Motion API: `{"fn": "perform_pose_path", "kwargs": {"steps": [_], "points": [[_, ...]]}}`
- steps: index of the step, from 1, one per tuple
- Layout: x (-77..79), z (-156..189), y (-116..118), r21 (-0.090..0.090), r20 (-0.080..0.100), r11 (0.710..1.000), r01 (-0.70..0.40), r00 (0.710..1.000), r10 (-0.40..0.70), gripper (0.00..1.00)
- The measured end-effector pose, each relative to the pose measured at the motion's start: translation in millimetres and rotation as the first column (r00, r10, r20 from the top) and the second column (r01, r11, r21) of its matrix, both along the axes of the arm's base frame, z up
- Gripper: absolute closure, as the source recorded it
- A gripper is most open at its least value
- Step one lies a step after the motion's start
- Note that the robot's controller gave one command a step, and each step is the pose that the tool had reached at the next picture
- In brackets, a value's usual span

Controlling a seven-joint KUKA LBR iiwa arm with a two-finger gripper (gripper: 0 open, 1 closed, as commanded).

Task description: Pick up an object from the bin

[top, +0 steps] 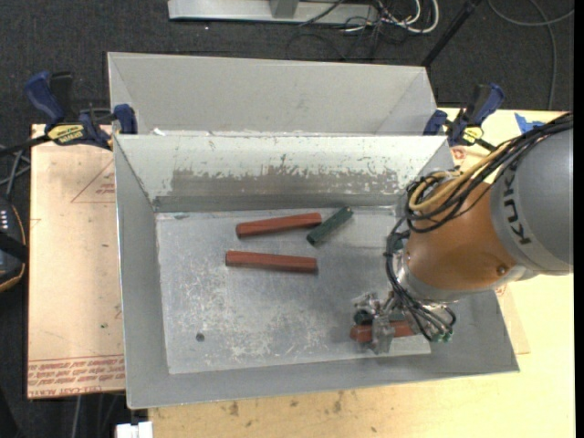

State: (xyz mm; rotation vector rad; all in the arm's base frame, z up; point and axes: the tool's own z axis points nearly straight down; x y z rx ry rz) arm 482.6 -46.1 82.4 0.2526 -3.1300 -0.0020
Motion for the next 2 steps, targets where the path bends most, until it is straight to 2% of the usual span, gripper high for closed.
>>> {"fn": "perform_pose_path", "kwargs": {"steps": [2], "points": [[0.6, 21, 0, 0.000, 0.002, 1.000, 0.000, 1.000, 0.000, 1.00]]}}
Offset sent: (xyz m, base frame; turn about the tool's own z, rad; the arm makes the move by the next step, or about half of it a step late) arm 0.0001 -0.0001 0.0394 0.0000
